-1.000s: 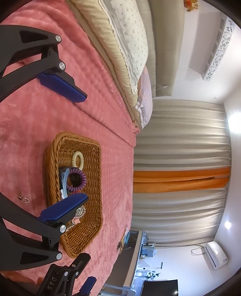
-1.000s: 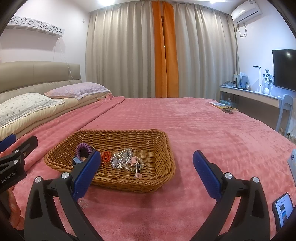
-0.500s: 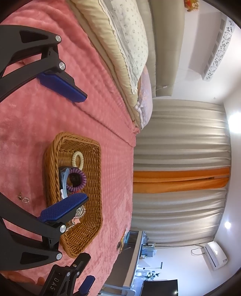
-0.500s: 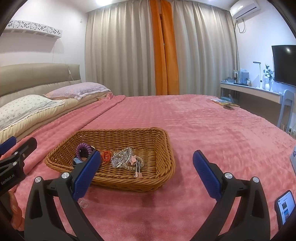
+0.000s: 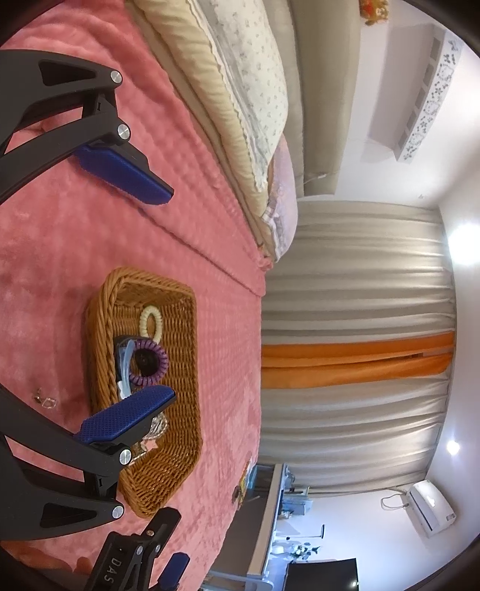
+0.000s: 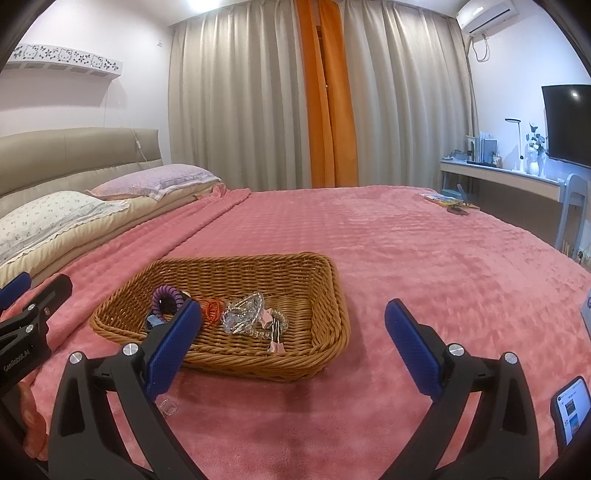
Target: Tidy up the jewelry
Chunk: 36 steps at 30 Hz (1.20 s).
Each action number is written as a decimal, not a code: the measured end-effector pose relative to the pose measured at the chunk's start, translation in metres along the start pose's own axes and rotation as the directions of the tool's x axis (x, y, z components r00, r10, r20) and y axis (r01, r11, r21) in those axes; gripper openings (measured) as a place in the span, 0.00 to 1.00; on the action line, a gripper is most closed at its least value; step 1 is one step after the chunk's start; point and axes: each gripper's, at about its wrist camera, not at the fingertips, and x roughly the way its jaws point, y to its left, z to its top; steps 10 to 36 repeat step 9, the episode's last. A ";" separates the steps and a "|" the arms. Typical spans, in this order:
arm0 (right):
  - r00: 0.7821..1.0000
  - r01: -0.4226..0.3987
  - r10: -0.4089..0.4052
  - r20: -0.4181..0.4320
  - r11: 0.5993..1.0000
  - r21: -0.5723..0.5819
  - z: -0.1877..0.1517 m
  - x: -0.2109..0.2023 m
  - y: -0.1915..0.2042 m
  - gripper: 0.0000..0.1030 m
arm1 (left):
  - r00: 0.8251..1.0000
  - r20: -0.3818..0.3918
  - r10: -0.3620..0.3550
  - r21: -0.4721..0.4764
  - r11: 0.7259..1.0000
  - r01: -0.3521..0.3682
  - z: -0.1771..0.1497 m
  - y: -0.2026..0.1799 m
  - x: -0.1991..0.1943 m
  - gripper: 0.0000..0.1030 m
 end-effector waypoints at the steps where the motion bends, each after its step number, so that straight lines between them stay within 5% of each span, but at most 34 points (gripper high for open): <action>1: 1.000 0.000 0.000 -0.001 1.000 0.001 0.001 0.000 0.000 0.92 | 1.000 -0.004 -0.006 -0.006 1.000 0.006 0.000 0.001 0.001 0.92; 9: 1.000 0.001 -0.001 -0.001 1.000 -0.003 0.001 0.001 -0.001 0.92 | 0.997 -0.045 -0.059 -0.098 0.994 0.054 0.002 0.017 0.008 0.93; 36: 1.000 0.001 -0.001 -0.001 1.000 -0.003 0.001 0.001 -0.001 0.92 | 0.997 -0.045 -0.059 -0.098 0.994 0.054 0.002 0.017 0.008 0.93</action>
